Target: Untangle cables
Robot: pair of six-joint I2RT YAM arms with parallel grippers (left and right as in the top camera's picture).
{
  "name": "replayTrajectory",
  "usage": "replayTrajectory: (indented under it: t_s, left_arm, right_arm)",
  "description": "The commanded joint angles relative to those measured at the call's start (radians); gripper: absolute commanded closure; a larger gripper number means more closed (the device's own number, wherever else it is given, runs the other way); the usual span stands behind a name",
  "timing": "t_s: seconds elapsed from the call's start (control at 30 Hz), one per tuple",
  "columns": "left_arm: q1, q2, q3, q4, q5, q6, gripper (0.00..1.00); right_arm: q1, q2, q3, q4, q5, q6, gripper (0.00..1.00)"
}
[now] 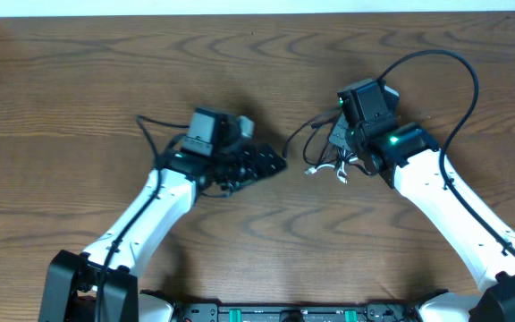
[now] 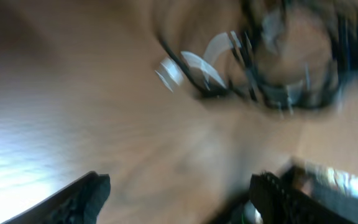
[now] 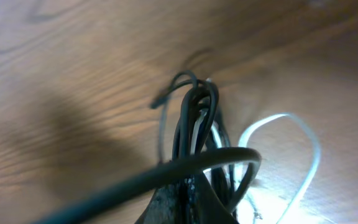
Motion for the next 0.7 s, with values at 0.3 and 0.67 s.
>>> replayTrajectory:
  t_s: [0.3, 0.67]
  left_arm:
    - [-0.127, -0.003, 0.001, 0.076, 0.109, 0.145, 0.22]
    - [-0.034, -0.003, 0.001, -0.014, 0.109, 0.177, 0.21]
  right_arm:
    - [-0.001, 0.065, 0.004, 0.047, 0.043, 0.013, 0.98]
    - [0.019, 0.388, 0.004, 0.308, -0.347, -0.221, 0.97]
